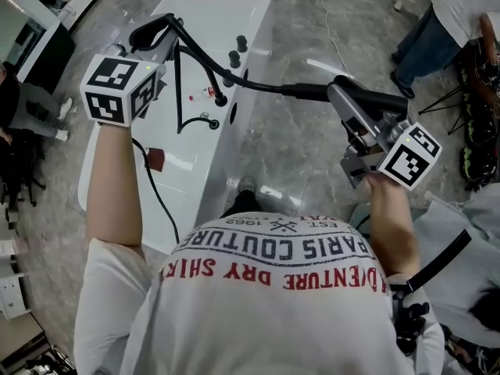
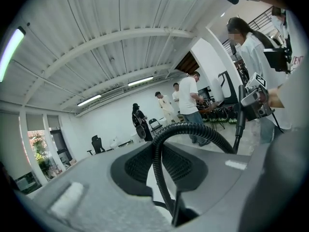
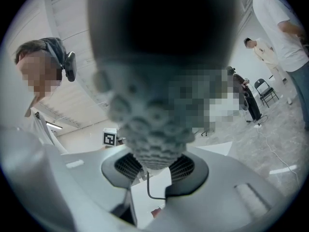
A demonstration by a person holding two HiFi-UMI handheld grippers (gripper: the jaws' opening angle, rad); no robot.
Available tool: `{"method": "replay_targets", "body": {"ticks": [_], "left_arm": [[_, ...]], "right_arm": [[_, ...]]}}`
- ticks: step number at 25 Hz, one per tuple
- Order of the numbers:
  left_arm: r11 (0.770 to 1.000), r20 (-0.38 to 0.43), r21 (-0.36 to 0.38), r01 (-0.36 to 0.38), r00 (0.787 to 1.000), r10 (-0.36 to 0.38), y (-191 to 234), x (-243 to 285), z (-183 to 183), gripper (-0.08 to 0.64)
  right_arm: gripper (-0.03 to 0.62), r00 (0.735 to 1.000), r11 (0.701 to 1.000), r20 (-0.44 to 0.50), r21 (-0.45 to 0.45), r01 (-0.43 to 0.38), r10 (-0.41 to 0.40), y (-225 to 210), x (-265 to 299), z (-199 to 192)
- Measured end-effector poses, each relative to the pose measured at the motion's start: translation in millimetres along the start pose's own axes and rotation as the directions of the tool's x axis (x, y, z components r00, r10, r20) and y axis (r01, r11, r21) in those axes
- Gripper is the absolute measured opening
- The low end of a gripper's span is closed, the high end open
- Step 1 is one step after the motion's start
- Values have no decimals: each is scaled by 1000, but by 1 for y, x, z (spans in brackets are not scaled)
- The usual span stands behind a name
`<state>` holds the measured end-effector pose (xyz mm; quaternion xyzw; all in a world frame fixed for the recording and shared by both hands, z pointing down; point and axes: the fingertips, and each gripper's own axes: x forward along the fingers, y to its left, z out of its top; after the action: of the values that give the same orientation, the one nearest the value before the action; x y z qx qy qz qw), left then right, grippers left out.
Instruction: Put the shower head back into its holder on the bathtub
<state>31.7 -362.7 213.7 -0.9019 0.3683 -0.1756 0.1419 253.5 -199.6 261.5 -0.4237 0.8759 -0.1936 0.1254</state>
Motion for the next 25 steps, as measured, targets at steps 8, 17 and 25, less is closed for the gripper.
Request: {"method": "replay_targets", "body": {"ticks": [8,17,25], "left_arm": [[998,80,41,51,995,-54,-9,23,50,64],[992,132,59,112,984,-119,-29,42,80,64],[973,227,-24,228,949,-216,-52,45,105,64]], "right_arm": [[137,998,1000,52,6,20,-20,-12,-8,23],[138,994,998,94,2,60,-60,-18,-23,36],[137,992,998,109,2,65,-65,-19,-27,42]]}}
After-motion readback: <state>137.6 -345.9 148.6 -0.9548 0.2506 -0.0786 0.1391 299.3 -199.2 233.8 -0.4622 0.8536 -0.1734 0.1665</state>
